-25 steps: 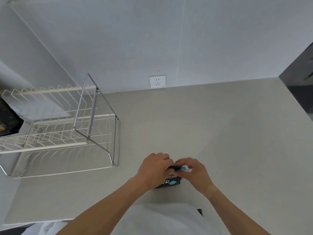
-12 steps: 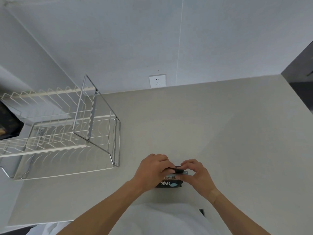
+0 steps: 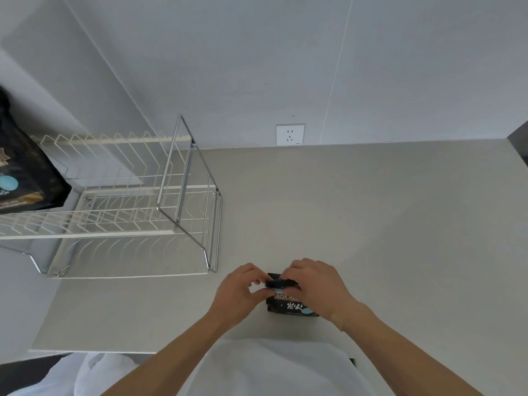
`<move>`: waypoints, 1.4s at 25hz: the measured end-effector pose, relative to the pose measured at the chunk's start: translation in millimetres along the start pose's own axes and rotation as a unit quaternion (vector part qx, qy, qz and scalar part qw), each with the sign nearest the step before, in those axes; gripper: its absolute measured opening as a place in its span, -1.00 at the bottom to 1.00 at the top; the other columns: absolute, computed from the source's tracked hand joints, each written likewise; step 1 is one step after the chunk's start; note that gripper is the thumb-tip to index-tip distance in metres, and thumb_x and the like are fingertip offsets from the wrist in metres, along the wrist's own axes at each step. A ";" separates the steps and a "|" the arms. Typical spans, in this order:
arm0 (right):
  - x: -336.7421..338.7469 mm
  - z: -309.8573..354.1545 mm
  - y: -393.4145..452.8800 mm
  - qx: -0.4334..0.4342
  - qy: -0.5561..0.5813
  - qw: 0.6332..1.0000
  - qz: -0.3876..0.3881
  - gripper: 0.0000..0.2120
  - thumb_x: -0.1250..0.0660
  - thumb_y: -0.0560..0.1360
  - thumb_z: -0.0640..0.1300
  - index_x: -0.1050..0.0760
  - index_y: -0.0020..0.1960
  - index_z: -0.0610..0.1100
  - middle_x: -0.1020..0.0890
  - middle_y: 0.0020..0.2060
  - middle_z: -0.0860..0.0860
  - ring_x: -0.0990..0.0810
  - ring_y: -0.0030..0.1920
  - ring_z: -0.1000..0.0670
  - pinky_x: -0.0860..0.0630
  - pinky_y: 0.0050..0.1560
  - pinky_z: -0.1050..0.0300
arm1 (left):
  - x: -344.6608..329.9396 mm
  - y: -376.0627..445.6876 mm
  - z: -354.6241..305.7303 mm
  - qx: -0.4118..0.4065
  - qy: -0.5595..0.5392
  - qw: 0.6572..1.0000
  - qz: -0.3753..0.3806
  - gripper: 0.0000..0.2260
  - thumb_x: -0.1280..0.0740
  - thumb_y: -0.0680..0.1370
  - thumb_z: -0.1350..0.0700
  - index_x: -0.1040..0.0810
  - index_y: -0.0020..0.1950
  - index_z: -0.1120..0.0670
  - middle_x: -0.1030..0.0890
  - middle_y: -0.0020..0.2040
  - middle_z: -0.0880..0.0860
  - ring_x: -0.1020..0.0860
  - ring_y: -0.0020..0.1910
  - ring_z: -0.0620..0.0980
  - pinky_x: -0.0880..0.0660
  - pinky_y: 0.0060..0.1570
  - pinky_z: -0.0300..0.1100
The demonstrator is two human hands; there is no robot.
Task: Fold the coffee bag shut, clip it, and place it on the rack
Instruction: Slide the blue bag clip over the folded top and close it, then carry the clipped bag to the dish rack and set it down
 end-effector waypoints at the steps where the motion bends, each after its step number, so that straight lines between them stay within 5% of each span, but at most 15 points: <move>1: -1.9 0.7 0.8 -0.010 0.005 1.000 -0.002 -0.78 -0.24 0.53 0.13 -0.57 0.06 0.08 -0.63 -0.08 0.11 -0.55 -0.03 0.02 -0.40 -0.19 0.14 | -1.3 1.1 -0.6 0.001 0.000 1.000 -0.002 -0.85 -0.54 0.38 0.02 -0.68 -0.09 -0.04 -0.61 -0.14 -0.14 -0.56 -0.15 -0.12 -0.53 -0.14 -0.11; 10: -8.9 5.5 -8.5 -0.051 0.107 0.992 -0.029 -0.90 -0.39 0.44 0.00 -0.67 -0.15 0.03 -0.64 -0.28 0.09 -0.56 -0.20 0.07 -0.41 -0.27 0.15 | -2.0 4.6 0.4 -0.050 0.114 0.992 0.022 -0.83 -0.48 0.39 -0.12 -0.60 -0.18 -0.07 -0.61 -0.13 -0.15 -0.44 -0.08 -0.13 -0.43 -0.19 -0.22; 15: -4.8 -0.9 -14.2 -0.081 0.144 0.986 -0.004 -0.86 -0.42 0.39 0.11 -0.67 -0.09 0.11 -0.66 -0.26 0.15 -0.51 -0.15 0.15 -0.43 -0.18 0.22 | -2.0 1.4 5.9 -0.041 0.067 0.996 0.032 -0.86 -0.50 0.39 -0.09 -0.63 -0.11 -0.10 -0.58 -0.08 -0.17 -0.44 -0.02 -0.15 -0.44 -0.08 -0.23; 20: -12.4 -49.9 -61.3 -0.246 0.380 0.889 -0.066 -0.68 -0.61 0.25 -0.13 -0.67 -0.08 0.18 -0.65 0.03 0.22 -0.53 0.13 0.19 -0.44 0.17 0.17 | -7.1 -1.2 18.6 0.041 -0.089 0.995 0.033 -0.72 -0.57 0.34 0.04 -0.64 0.00 -0.16 -0.55 0.06 -0.14 -0.49 0.11 -0.14 -0.43 0.04 -0.24; 24: -38.8 -62.9 -83.7 -0.270 0.450 0.851 -0.011 -0.37 -0.63 0.21 -0.22 -0.56 0.15 0.24 -0.59 0.18 0.27 -0.48 0.25 0.21 -0.34 0.30 0.08 | -25.1 -10.7 33.9 0.108 -0.140 0.976 0.125 -0.24 -0.62 0.25 0.07 -0.36 0.36 -0.24 -0.36 0.32 -0.21 -0.36 0.28 -0.21 -0.42 0.19 -0.18; 29: -66.1 -65.8 -82.3 -0.250 0.444 0.860 0.030 -0.09 -0.64 0.13 -0.26 -0.35 0.29 0.32 -0.55 0.17 0.35 -0.52 0.14 0.27 -0.47 0.07 0.42 | -39.8 -10.1 43.3 0.115 -0.101 0.976 0.155 -0.21 -0.62 0.23 0.10 -0.32 0.35 -0.21 -0.51 0.27 -0.18 -0.42 0.26 -0.21 -0.39 0.14 -0.28; 35: -76.6 -68.7 -74.0 -0.250 0.457 0.854 -0.016 -0.21 -0.61 0.16 -0.26 -0.41 0.25 0.22 -0.62 0.13 0.23 -0.58 0.16 0.12 -0.60 0.04 0.18 | -42.9 3.5 41.6 0.099 -0.082 0.981 0.143 -0.34 -0.59 0.25 0.12 -0.39 0.27 -0.11 -0.60 0.14 -0.12 -0.54 0.10 -0.08 -0.46 0.00 -0.27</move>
Point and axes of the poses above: each hand's wrist, its own y-axis towards the middle knuckle, its own x-axis out of the back of the hand, z = x × y, the point moved 4 cm from there along y, towards the middle knuckle
